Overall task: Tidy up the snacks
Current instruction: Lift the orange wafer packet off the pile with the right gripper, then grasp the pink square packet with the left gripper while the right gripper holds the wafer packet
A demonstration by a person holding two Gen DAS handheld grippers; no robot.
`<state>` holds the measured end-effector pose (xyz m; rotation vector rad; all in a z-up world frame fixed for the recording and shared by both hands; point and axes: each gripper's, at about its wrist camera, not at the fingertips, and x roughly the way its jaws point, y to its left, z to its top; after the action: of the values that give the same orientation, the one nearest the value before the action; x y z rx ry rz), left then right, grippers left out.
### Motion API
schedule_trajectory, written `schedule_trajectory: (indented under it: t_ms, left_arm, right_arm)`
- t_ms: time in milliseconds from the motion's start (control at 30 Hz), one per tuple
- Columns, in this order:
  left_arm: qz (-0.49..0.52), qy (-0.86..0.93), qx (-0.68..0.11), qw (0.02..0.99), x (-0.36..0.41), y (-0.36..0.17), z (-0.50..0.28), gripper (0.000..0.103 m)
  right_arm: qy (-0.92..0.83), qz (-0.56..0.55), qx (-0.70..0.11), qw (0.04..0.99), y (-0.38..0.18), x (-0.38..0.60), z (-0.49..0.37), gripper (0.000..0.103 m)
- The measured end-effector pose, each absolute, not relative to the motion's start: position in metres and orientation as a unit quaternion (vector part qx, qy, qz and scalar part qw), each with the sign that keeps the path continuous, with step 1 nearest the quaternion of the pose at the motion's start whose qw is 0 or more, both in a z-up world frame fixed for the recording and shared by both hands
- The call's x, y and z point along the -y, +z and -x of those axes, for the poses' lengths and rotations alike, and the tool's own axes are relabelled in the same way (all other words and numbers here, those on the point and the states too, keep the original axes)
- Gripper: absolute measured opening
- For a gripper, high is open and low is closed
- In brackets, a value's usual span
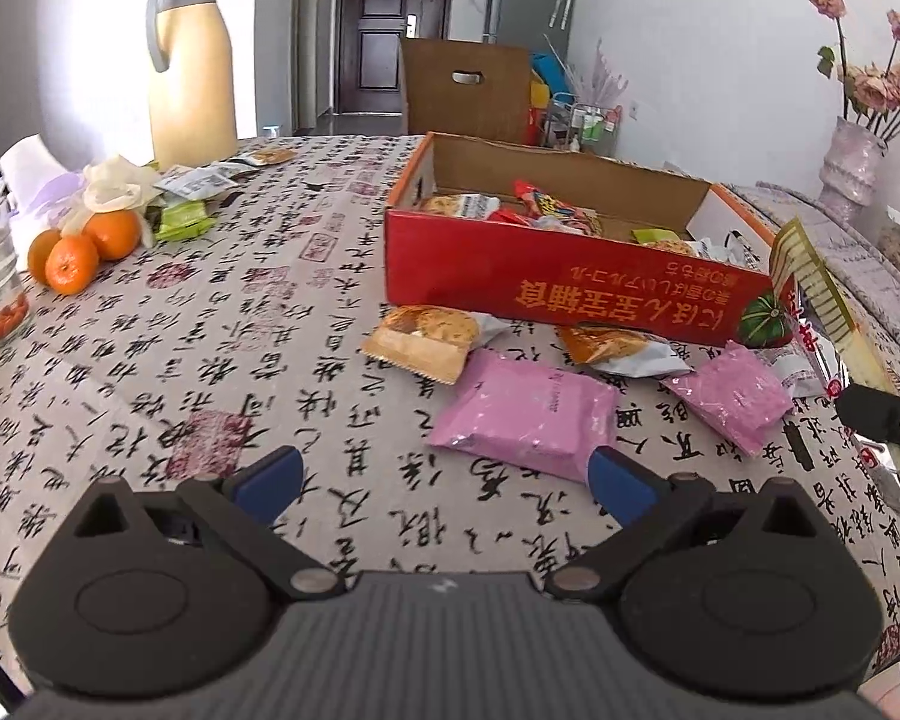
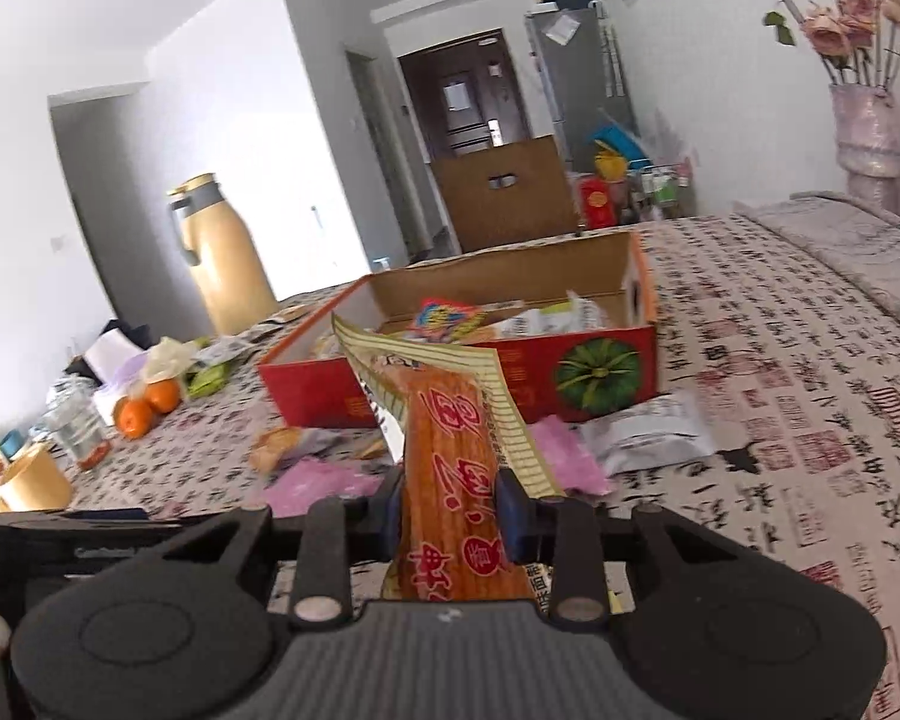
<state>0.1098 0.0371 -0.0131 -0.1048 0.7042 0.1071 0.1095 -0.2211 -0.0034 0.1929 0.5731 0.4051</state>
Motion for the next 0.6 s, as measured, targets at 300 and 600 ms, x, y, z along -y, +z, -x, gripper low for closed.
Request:
schedule_trajectory:
  t_ms: [300,600]
  left_arm:
    - [0.023,0.028,-0.361,0.932,-0.016,-0.018,-0.141,0.103]
    - [-0.001,0.017,-0.385,0.923,-0.001,-0.03,-0.171,0.103]
  right_arm:
    - [0.154,-0.083,-0.276,0.945,-0.014,0.234,-0.124,0.03]
    - [0.134,-0.073,-0.273,0.95,-0.022,0.239,-0.133,0.03]
